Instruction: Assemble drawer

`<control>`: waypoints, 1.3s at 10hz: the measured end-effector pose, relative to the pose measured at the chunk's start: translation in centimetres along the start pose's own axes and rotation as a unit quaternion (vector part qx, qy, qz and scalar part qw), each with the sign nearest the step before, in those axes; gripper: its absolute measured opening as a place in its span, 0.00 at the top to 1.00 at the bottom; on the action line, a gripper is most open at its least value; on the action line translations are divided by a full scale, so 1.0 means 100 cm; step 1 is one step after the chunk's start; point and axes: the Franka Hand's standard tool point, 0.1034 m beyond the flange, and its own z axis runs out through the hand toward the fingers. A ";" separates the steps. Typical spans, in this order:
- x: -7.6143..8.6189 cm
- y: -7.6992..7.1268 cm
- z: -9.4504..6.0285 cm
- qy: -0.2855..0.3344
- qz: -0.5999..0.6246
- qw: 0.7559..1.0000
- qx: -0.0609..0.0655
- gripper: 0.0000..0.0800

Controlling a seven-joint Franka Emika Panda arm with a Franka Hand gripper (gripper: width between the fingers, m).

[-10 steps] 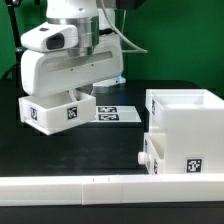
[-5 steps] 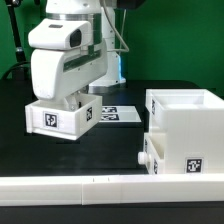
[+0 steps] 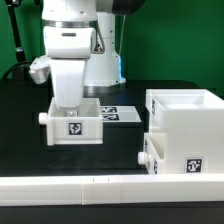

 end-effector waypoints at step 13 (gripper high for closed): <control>0.040 0.055 -0.010 0.012 0.046 0.999 -0.008 0.95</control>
Offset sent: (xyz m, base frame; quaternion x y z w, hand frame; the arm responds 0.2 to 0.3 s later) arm 0.0000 0.0000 0.0000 0.0000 0.0000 0.0000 1.0000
